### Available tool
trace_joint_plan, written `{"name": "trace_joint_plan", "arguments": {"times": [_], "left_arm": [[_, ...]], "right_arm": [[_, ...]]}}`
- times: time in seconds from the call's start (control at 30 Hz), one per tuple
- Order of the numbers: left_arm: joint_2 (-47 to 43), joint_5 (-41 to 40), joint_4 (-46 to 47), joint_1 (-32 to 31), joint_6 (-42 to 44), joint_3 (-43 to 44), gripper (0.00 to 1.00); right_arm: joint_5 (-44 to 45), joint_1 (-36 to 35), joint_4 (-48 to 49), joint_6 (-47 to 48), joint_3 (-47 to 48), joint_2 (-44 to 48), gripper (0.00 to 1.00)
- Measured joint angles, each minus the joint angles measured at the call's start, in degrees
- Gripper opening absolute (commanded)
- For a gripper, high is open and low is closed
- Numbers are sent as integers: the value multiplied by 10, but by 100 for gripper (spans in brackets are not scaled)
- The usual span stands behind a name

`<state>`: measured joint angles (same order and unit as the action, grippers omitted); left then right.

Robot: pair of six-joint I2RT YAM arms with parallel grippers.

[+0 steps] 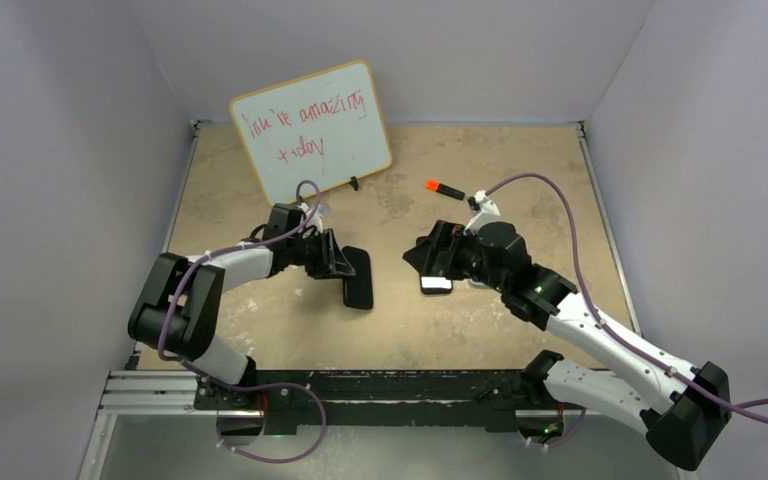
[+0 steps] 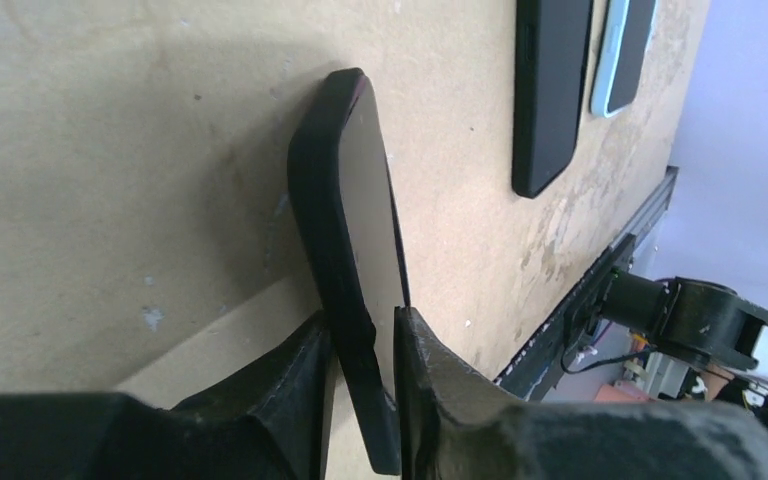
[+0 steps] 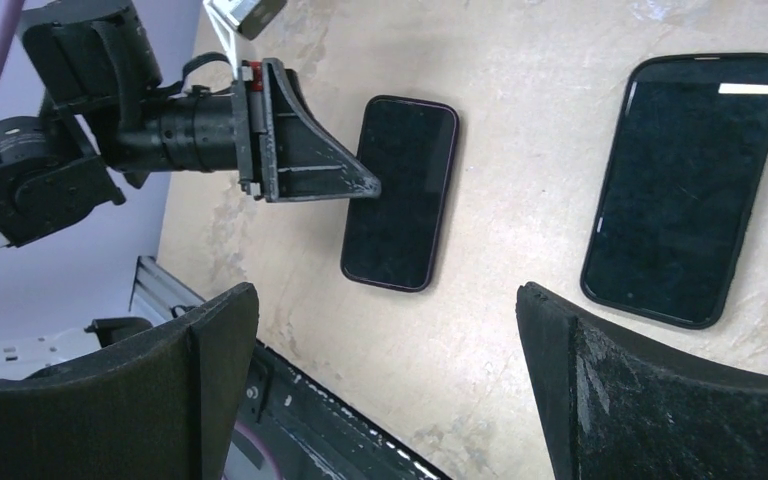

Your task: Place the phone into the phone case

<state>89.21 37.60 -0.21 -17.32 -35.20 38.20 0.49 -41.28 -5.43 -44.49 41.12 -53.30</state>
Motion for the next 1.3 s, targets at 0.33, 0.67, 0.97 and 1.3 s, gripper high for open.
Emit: {"name": "trace_joint_plan", "arguments": {"times": [0.33, 0.67, 0.97, 1.3], "left_arm": [[-26, -68, -102, 12, 49, 28, 80], [-166, -132, -193, 12, 73, 83, 88], [-285, -155, -231, 12, 84, 151, 91], [-360, -156, -242, 12, 87, 167, 93]], "right_arm": [[57, 0, -58, -19, 16, -1, 99], [97, 0, -98, -36, 33, -9, 99], [135, 0, -130, -12, 84, 11, 99], [175, 0, -145, 11, 121, 43, 99]]}}
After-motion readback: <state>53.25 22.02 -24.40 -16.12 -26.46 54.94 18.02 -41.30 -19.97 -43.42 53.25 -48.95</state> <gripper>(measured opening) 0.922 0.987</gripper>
